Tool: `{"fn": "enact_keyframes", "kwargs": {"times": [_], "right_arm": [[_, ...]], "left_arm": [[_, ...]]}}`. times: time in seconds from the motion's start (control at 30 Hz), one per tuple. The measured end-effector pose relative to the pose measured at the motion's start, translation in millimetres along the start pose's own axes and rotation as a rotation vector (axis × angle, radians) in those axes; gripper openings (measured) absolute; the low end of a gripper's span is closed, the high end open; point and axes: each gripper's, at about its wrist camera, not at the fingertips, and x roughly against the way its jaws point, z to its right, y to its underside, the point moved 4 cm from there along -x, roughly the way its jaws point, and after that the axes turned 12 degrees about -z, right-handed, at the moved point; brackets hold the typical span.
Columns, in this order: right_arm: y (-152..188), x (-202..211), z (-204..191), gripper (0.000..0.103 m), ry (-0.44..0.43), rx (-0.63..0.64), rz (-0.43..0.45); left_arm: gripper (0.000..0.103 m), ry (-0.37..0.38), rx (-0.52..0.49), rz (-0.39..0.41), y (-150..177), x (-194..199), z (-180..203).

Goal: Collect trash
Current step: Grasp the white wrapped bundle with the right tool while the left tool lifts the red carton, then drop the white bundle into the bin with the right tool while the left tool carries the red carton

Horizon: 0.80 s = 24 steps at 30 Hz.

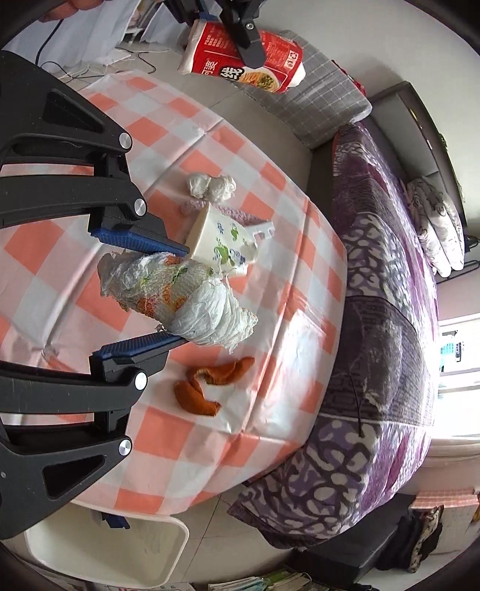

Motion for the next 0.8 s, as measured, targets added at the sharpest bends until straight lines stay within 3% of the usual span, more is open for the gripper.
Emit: {"fn": "enact_keyframes", "kwargs": {"times": [0.33,0.8], "right_arm": [[2,13,64,0.039,0.025,-0.114,0.045],[6,53,144,0.039,0.084,-0.253,0.109]], "left_arm": [[0.041,-0.021,-0.067,-0.052,20,-40,43],[0.041,0.035,-0.182,-0.081,51,-66,116]]}}
